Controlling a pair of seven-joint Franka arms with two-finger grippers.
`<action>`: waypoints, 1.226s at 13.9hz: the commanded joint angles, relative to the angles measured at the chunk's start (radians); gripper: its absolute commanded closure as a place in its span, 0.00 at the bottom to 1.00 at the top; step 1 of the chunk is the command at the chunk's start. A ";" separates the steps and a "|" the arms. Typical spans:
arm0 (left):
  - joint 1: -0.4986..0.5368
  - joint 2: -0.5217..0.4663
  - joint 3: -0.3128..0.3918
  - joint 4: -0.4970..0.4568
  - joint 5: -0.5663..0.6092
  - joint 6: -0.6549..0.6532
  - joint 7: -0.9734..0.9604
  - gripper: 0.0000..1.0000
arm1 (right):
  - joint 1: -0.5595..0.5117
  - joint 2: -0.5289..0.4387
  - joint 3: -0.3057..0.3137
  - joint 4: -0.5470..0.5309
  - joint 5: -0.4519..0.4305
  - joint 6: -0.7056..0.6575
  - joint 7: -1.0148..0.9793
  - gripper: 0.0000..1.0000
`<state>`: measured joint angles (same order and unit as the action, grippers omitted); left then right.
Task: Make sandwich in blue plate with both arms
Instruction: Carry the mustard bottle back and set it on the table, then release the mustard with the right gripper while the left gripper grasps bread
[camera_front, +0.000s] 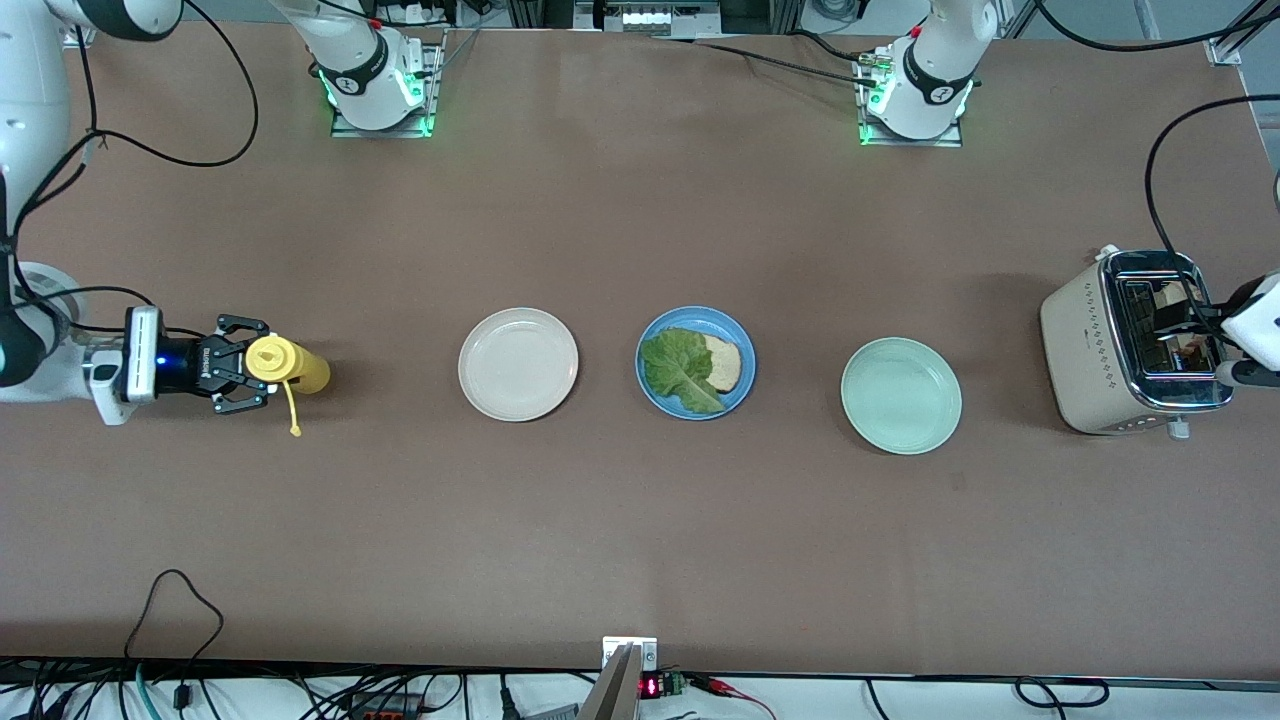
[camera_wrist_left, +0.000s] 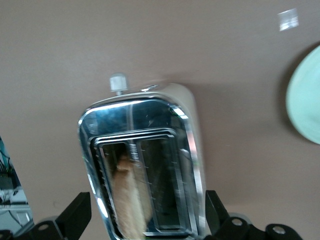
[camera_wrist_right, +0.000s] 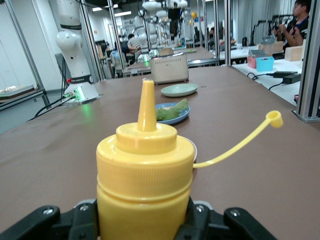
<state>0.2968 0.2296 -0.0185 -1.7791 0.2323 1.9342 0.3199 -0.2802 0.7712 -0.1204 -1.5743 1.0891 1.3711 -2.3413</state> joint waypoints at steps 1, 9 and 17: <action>0.062 -0.061 -0.017 -0.132 0.015 0.089 0.048 0.00 | -0.040 0.049 0.021 0.014 0.037 -0.049 -0.065 0.71; 0.107 -0.062 -0.020 -0.214 0.010 0.137 0.056 0.53 | -0.083 0.138 0.021 0.016 0.038 -0.057 -0.181 0.66; 0.119 -0.070 -0.023 -0.172 0.013 0.102 0.097 0.97 | -0.115 0.154 0.019 0.023 0.028 -0.055 -0.191 0.00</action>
<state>0.4078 0.1894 -0.0265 -1.9712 0.2323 2.0543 0.3743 -0.3676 0.9133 -0.1146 -1.5724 1.1240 1.3203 -2.5256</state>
